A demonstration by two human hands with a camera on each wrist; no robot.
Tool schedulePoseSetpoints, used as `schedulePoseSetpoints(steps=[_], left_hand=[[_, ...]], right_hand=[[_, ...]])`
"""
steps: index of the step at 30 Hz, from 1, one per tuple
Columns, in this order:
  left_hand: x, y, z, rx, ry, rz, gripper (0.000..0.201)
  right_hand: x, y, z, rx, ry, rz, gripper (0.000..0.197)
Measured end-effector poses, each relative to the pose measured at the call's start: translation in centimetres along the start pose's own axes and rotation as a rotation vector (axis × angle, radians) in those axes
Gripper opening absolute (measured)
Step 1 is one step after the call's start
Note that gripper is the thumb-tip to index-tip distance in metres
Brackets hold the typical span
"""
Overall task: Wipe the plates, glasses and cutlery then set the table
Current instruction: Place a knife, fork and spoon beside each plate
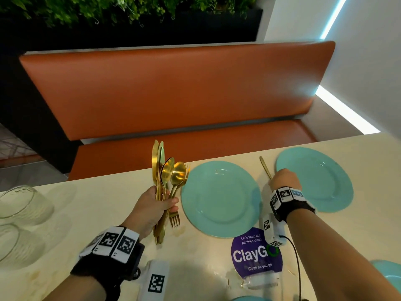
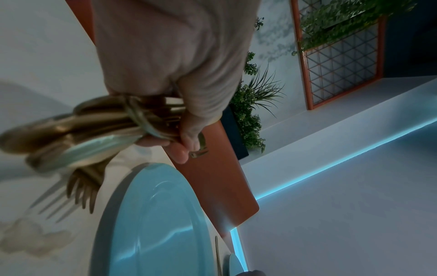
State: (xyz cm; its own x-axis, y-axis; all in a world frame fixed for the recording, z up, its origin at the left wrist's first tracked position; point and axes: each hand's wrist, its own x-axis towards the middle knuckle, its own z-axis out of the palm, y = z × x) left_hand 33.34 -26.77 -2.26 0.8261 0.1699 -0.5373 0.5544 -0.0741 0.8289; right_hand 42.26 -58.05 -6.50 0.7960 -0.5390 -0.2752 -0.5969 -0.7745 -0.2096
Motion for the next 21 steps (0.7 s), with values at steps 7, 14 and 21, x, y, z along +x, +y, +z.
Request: schedulePoseSetpoints(steps=[7, 14, 21], left_hand=[[0.3, -0.2, -0.6, -0.036, 0.035, 0.001, 0.014], [0.6, 0.0, -2.4, -0.133, 0.147, 0.008, 0.017], [0.5, -0.4, -5.6, -0.118, 0.181, 0.049, 0.018]], right_hand=[[-1.6, -1.4, -0.6, -0.034, 0.028, -0.036, 0.020], [-9.6, -10.8, 2.2, -0.051, -0.147, -0.514, 0.026], [-16.7, -17.7, 7.3, -0.079, -0.318, -0.550, 0.025]])
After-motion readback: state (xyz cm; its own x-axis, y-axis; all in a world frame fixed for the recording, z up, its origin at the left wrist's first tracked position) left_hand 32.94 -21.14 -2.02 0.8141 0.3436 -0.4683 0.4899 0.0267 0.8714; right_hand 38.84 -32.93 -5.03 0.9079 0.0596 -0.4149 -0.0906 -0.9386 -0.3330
